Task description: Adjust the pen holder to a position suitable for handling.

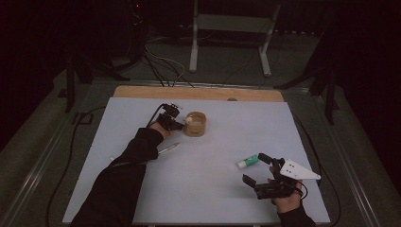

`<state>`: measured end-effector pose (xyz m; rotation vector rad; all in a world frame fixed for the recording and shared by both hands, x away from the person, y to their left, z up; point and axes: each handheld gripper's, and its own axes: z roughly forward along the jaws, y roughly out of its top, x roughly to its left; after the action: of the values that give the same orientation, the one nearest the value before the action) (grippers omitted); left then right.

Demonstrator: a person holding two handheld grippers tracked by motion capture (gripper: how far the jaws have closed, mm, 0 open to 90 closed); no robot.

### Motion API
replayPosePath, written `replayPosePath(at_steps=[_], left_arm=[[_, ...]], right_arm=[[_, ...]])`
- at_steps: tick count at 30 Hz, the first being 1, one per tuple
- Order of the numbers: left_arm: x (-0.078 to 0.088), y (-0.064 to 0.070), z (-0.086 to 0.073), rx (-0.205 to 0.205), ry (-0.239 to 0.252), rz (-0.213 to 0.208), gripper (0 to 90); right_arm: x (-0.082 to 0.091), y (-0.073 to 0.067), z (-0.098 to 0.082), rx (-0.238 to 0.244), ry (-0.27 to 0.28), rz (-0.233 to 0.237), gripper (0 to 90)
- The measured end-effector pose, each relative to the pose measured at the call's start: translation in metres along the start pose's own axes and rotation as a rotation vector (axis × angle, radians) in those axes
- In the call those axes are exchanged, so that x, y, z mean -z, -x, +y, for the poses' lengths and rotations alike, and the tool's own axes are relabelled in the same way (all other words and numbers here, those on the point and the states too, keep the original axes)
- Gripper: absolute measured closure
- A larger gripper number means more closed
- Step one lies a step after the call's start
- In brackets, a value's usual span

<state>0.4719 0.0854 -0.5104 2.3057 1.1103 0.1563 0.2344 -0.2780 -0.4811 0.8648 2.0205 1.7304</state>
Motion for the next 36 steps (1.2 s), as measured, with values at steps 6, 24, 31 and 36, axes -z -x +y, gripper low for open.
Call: replayPosePath(at_steps=[6,24,31,36], left_arm=[[-0.009,0.019,0.011,-0.037,-0.014,-0.020,90.0],[-0.031,0.062,0.035,-0.089,-0.022,-0.055,90.0],[-0.027,0.060,0.033,-0.083,-0.011,-0.059,90.0],[-0.016,0.058,0.028,-0.088,0.006,-0.068,90.0]], right_arm=[[0.000,0.000,0.000,-0.001,-0.002,0.001,0.0],[-0.001,0.001,-0.001,-0.012,-0.015,0.001,0.0],[0.000,0.002,-0.002,-0.015,-0.017,-0.004,0.0],[0.000,0.001,-0.002,-0.013,-0.018,-0.005,0.0]])
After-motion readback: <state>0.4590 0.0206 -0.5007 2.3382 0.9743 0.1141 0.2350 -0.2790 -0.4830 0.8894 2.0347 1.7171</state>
